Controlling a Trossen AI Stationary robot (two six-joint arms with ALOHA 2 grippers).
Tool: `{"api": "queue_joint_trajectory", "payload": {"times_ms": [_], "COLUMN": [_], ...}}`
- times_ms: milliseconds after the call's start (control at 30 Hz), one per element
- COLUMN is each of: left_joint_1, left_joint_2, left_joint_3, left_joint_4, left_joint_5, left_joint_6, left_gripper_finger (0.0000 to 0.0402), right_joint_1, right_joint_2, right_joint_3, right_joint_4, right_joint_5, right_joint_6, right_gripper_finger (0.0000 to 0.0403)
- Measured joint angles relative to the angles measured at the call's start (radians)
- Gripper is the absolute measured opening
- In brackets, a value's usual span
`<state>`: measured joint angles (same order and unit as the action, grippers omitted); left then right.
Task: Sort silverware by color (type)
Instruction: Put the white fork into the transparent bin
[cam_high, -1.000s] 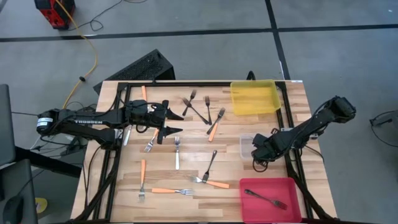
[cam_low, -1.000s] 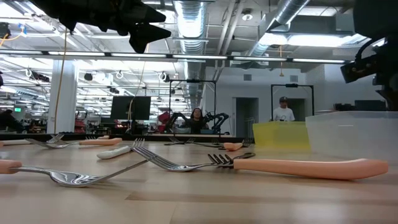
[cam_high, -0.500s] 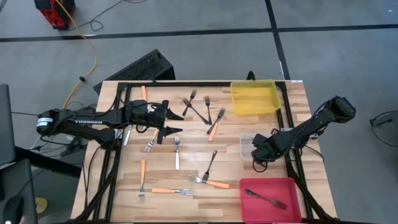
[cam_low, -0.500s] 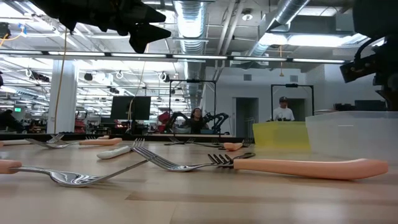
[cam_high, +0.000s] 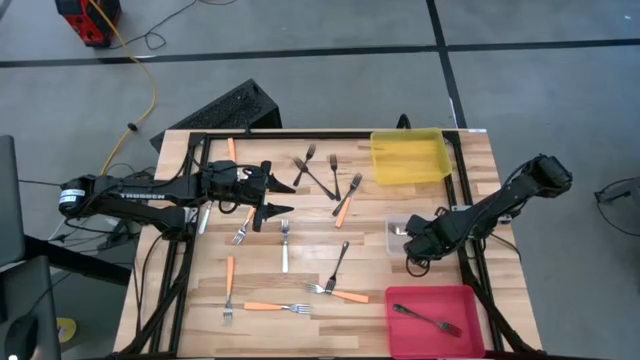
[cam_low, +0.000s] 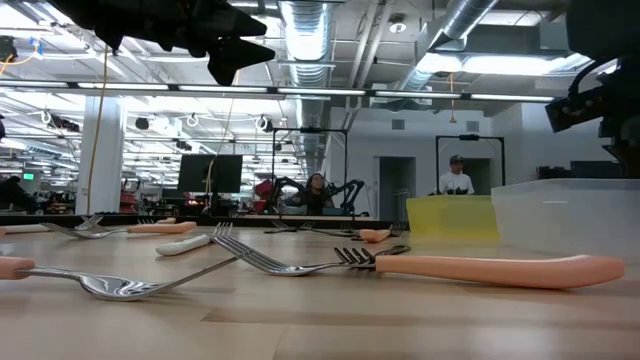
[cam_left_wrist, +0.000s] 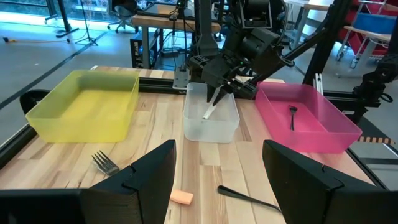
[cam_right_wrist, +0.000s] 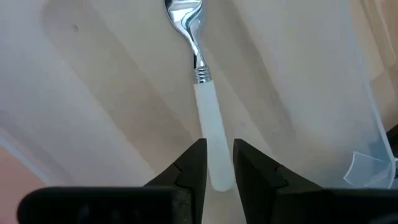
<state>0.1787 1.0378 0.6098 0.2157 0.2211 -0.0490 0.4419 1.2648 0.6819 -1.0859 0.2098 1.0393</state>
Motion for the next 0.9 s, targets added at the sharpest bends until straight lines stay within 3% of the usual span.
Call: {"api": "queue_joint_trajectory", "payload": {"times_ms": [433, 733, 900], "left_joint_1": [0.000, 0.000, 0.000], "left_joint_2": [0.000, 0.000, 0.000], "left_joint_3": [0.000, 0.000, 0.000], "left_joint_4": [0.003, 0.015, 0.019], "left_joint_5": [0.000, 0.000, 0.000], "left_joint_6": [0.000, -0.015, -0.024], "left_gripper_finger": [0.0226, 0.0226, 0.0226], "right_joint_1": [0.000, 0.002, 0.032], "right_joint_2": [-0.003, -0.026, -0.107], "right_joint_3": [0.050, 0.206, 0.292], "right_joint_4": [0.032, -0.037, -0.031], "right_joint_5": [0.011, 0.136, 0.271], "right_joint_6": [-0.052, -0.162, -0.220], "right_gripper_finger": [0.0105, 0.0104, 0.0103]}}
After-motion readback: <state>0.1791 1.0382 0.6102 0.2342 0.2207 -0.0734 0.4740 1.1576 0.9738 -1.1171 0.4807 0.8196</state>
